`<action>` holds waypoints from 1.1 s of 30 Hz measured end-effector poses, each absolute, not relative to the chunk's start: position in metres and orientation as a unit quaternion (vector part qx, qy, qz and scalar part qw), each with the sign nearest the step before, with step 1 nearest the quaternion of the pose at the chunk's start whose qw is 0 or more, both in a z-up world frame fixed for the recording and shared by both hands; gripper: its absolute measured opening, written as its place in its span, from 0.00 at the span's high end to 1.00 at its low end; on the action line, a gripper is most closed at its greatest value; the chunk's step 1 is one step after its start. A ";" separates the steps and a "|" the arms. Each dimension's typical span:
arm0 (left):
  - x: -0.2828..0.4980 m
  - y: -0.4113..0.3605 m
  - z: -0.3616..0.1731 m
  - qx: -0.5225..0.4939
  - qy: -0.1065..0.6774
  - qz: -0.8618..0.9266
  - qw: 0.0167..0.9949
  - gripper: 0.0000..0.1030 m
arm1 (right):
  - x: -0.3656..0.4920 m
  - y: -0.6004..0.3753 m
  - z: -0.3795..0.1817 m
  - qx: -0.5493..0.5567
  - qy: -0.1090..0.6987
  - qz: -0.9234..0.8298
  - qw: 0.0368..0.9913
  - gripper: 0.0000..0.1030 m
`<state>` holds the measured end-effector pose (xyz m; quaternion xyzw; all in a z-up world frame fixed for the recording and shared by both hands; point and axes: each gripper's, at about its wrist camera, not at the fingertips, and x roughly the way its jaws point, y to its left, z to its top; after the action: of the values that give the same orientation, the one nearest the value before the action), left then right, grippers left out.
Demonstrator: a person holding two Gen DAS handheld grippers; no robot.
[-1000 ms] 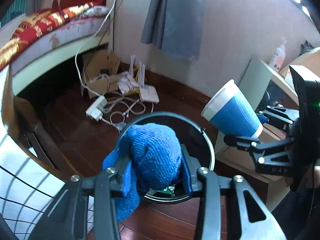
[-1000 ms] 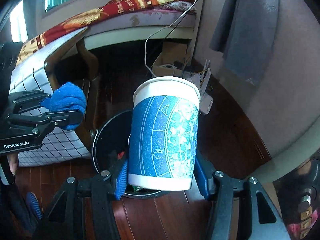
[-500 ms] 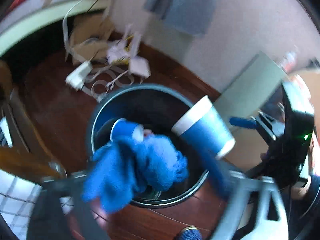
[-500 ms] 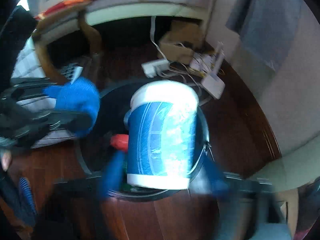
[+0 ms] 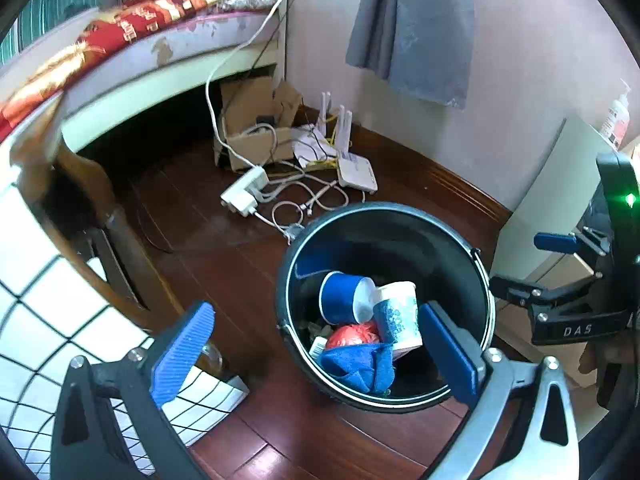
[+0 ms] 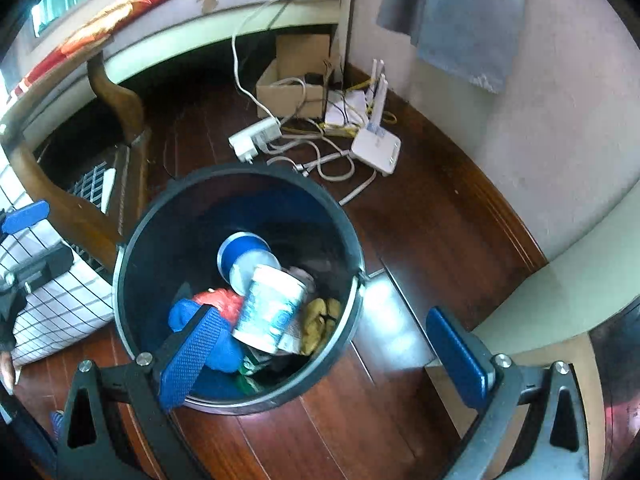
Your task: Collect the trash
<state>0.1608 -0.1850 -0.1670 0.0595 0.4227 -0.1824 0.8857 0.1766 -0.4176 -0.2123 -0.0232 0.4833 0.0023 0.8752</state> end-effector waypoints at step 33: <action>-0.007 -0.073 0.026 0.053 0.277 -0.056 0.958 0.00 | 0.004 -0.276 0.016 -0.050 0.326 0.009 0.944 0.00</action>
<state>-0.0071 -0.0728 0.0258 0.0529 0.2772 -0.0562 0.9577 0.0044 -0.2757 0.0157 -0.0500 0.3264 0.0089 0.9439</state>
